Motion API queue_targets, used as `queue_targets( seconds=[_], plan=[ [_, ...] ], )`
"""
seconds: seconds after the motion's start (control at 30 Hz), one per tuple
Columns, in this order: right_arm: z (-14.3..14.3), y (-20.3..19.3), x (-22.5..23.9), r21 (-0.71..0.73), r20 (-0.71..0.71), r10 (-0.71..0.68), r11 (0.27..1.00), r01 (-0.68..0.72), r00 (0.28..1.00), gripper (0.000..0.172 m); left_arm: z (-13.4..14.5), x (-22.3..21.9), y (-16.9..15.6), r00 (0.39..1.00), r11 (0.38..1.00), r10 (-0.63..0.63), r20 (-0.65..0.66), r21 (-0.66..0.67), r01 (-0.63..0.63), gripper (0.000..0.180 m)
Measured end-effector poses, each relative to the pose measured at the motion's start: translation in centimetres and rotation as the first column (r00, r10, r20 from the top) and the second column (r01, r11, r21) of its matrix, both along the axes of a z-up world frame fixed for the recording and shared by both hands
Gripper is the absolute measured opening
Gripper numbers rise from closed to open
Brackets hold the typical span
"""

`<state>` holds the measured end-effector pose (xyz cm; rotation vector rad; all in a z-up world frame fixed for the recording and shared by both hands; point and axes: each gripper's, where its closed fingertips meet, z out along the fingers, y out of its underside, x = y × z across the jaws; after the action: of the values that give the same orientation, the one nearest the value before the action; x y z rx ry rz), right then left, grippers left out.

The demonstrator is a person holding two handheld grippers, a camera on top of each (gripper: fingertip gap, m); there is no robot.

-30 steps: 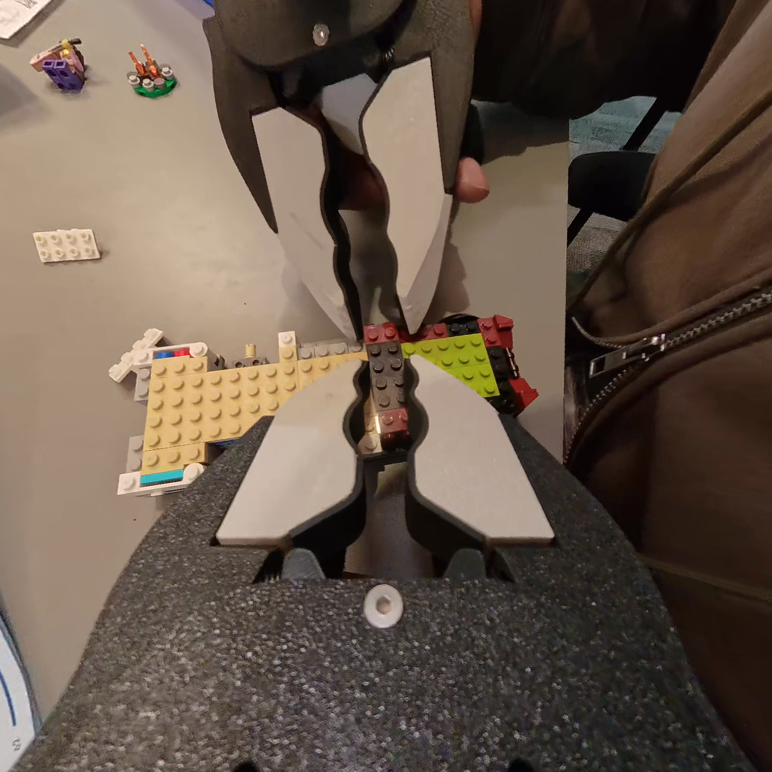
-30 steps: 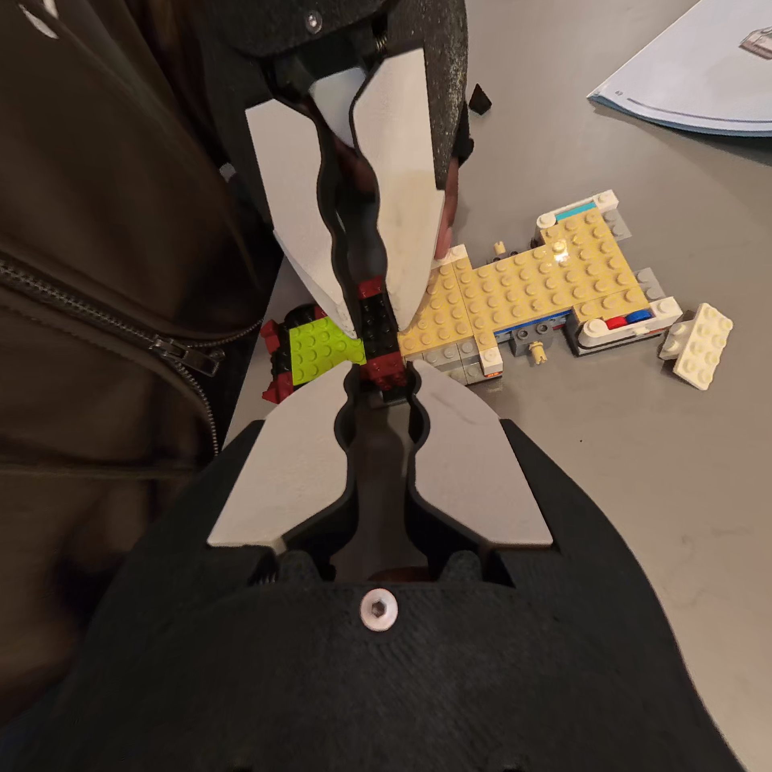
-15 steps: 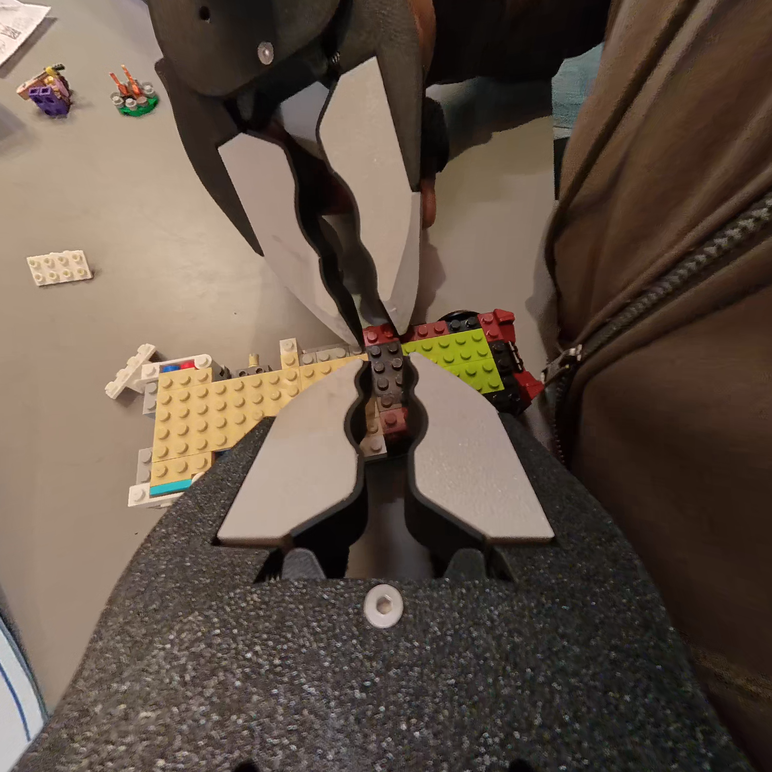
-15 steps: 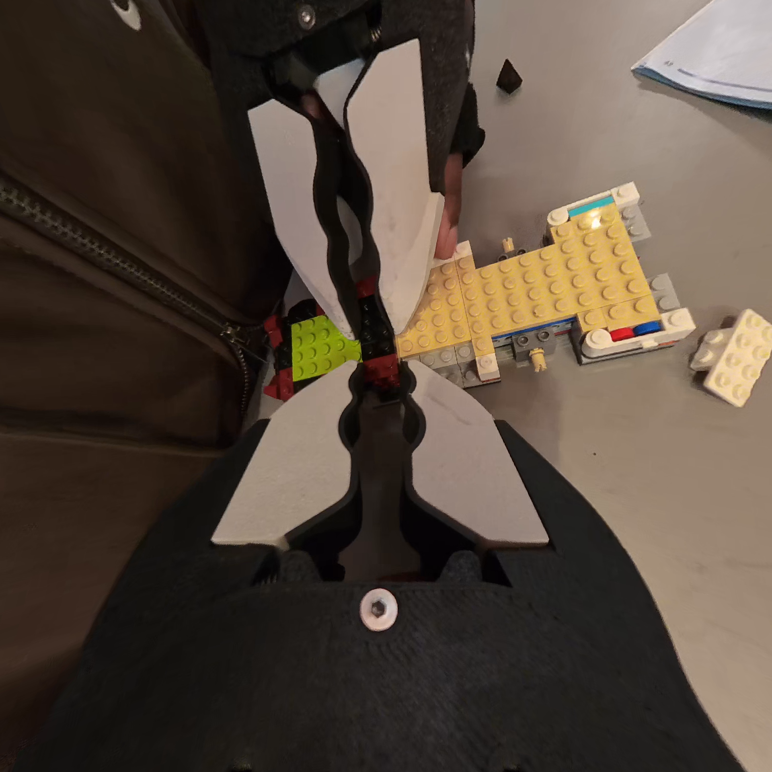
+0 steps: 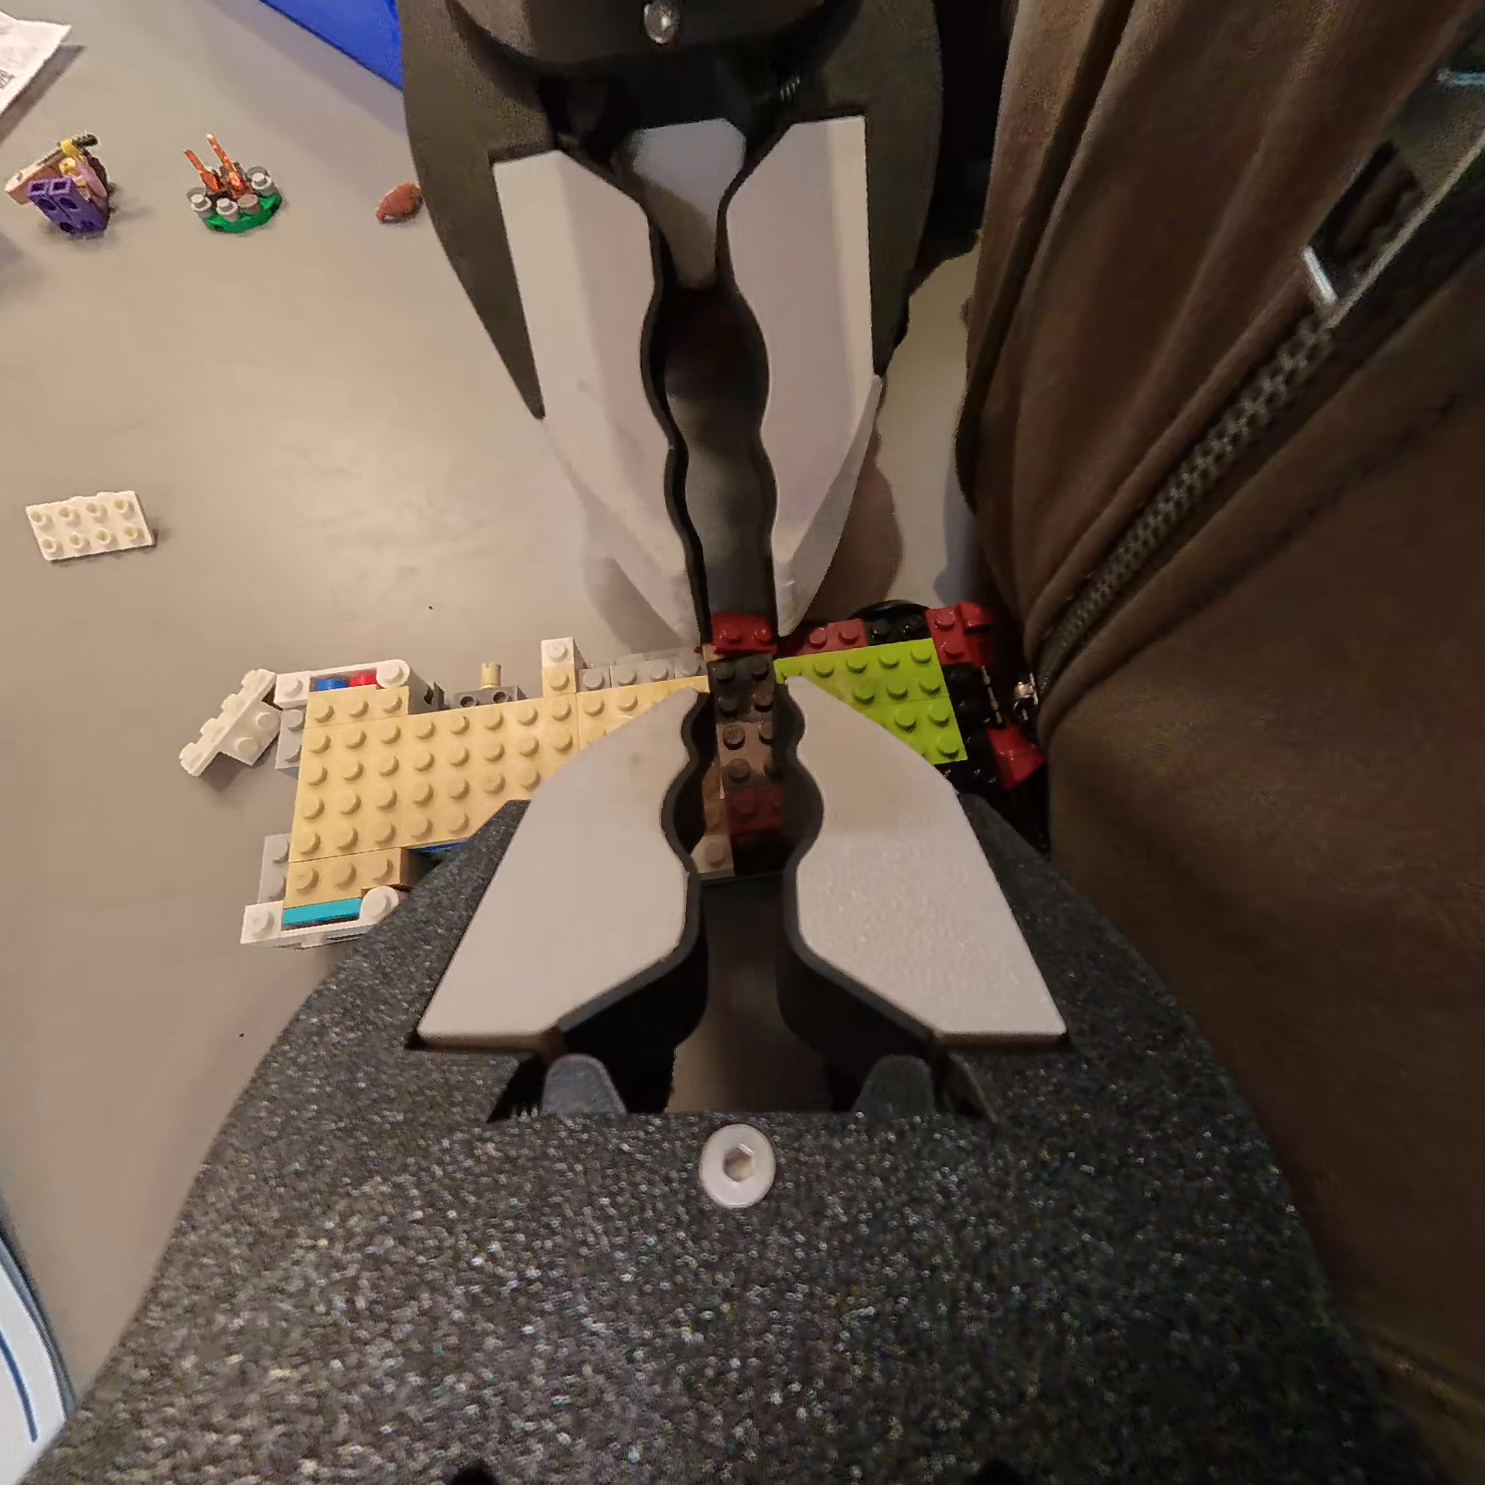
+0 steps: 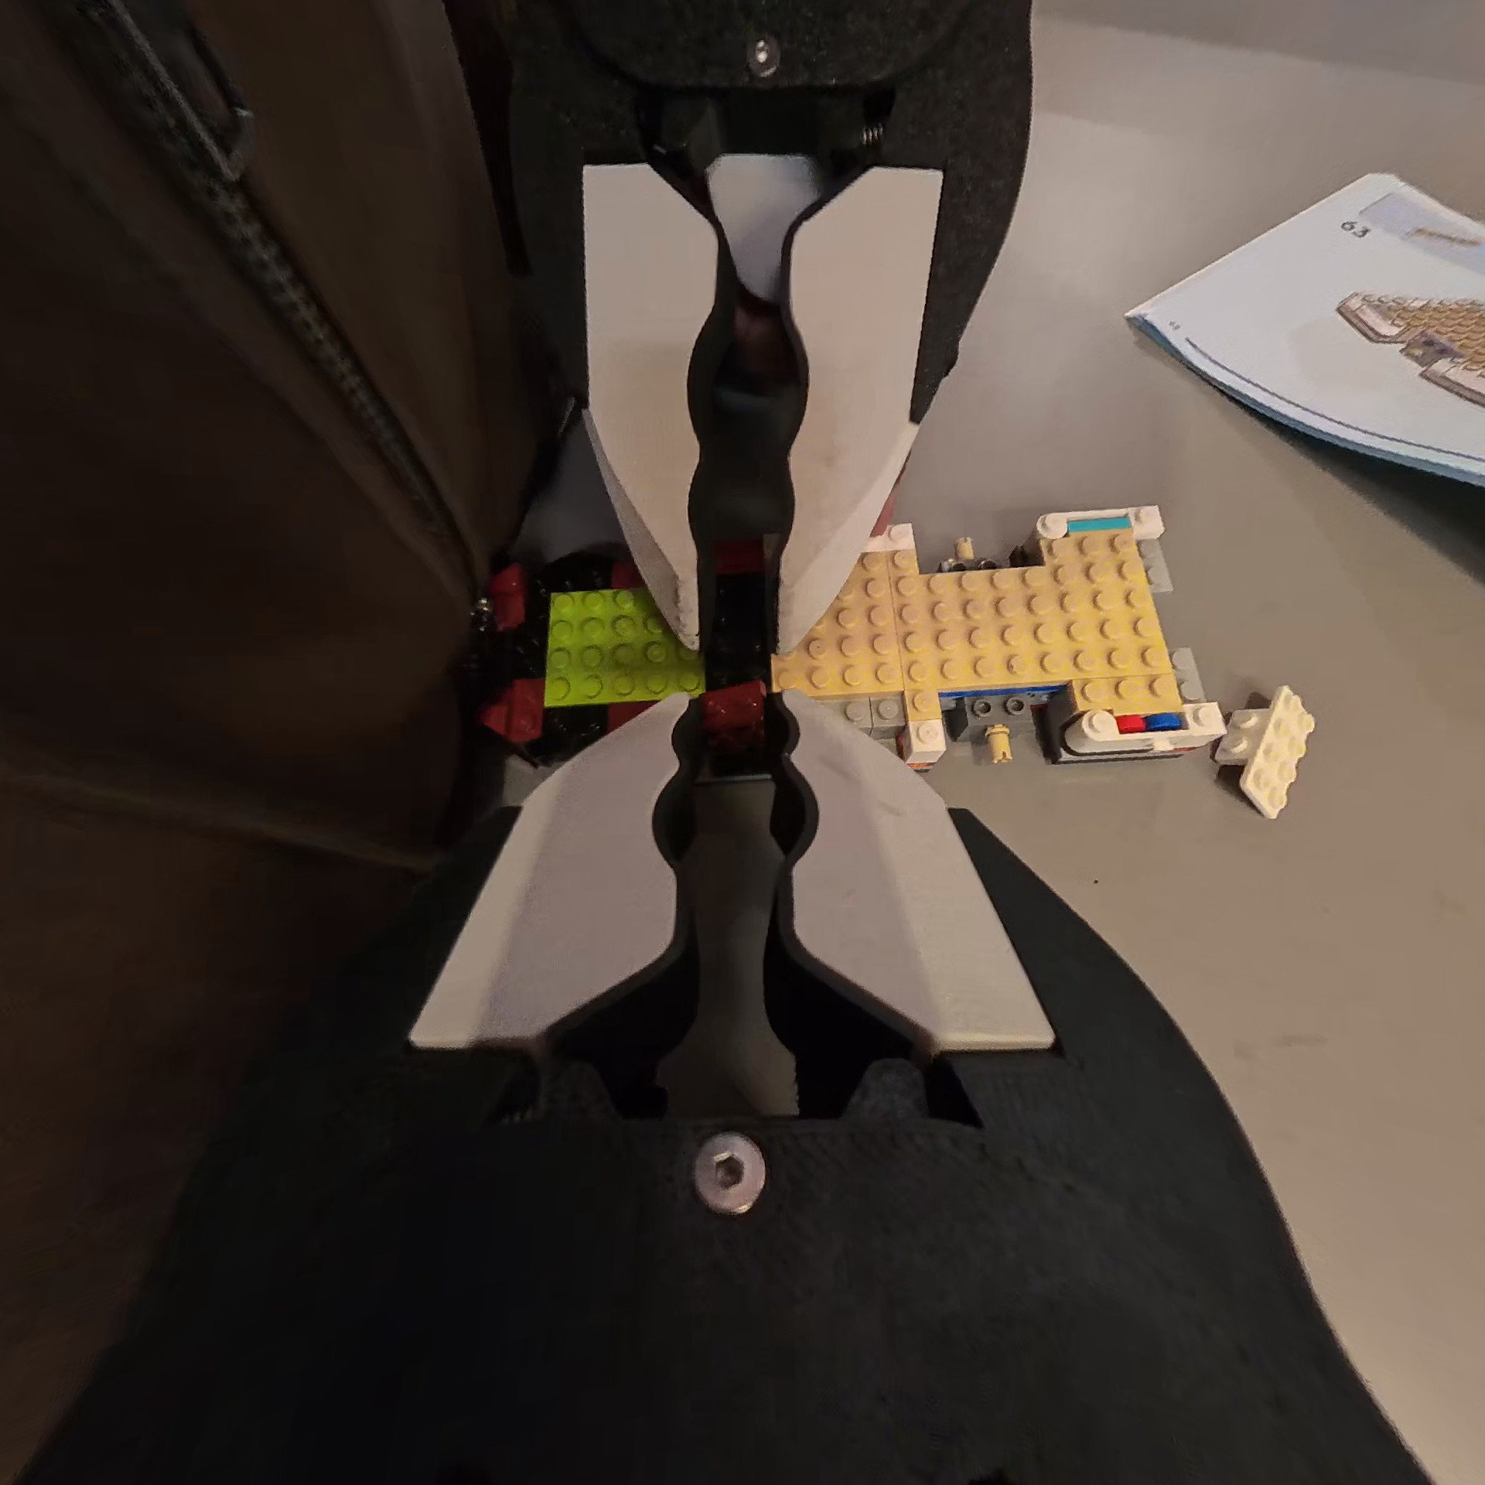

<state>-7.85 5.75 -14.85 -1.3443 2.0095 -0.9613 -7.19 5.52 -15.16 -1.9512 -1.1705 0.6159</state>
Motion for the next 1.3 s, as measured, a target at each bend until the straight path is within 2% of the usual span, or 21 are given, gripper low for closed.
queue_targets(
  seconds=[0.43, 0.57, 0.67, 0.8, 0.87, 0.93, 1.0, 1.07, 1.17, 1.3],
  plan=[
    [0.6, -0.5, -1.3, 0.152, 0.123, -0.076, 0.987, 0.057, 0.989, 0.015, 0.0, 0.0, -0.1, 1.0, 1.0, -0.002, 0.013, 0.027, 0.001, 0.015],
    [0.4, -0.8, -2.5, 0.156, 0.112, -0.156, 0.978, 0.138, 0.981, 0.016, 0.3, 0.0, -0.1, 1.0, 0.999, -0.002, 0.001, 0.041, 0.002, 0.015],
    [0.4, -0.5, -3.6, 0.153, 0.1, -0.23, 0.965, 0.214, 0.968, 0.016, 1.6, 0.3, -0.3, 0.998, 0.996, 0.004, -0.066, 0.089, 0.002, 0.02],
    [1.4, -0.1, -7.1, 0.1, 0.054, -0.384, 0.92, 0.378, 0.922, 0.016, 1.8, 0.9, -1.4, 0.995, 0.994, 0.055, -0.079, 0.102, -0.047, 0.02],
    [2.8, -0.5, -11.4, 0.011, 0.024, -0.524, 0.852, 0.524, 0.851, 0.016, 1.6, 1.3, -1.9, 0.994, 0.995, 0.074, -0.075, 0.076, -0.068, 0.02],
    [5.6, -0.7, -17.2, -0.126, 0.049, -0.678, 0.724, 0.678, 0.733, 0.016, 1.7, 1.3, -2.1, 0.993, 0.994, 0.085, -0.084, 0.069, -0.079, 0.02],
    [8.8, 0.0, -22.9, -0.184, 0.163, -0.791, 0.563, 0.806, 0.59, 0.016, 1.7, 1.3, -2.1, 0.993, 0.994, 0.082, -0.082, 0.073, -0.076, 0.02],
    [10.8, 1.3, -27.1, -0.158, 0.275, -0.839, 0.443, 0.883, 0.47, 0.016, 1.5, 1.3, -2.0, 0.995, 0.994, 0.079, -0.066, 0.076, -0.074, 0.02],
    [10.7, 2.9, -31.3, -0.104, 0.299, -0.891, 0.324, 0.94, 0.341, 0.016, 1.2, 1.3, -1.9, 0.996, 0.996, 0.07, -0.053, 0.066, -0.066, 0.02],
    [9.2, 4.0, -34.7, -0.129, 0.201, -0.957, 0.184, 0.975, 0.207, 0.016, 0.9, 1.3, -1.8, 0.997, 0.997, 0.066, -0.043, 0.036, -0.065, 0.02]
  ],
)
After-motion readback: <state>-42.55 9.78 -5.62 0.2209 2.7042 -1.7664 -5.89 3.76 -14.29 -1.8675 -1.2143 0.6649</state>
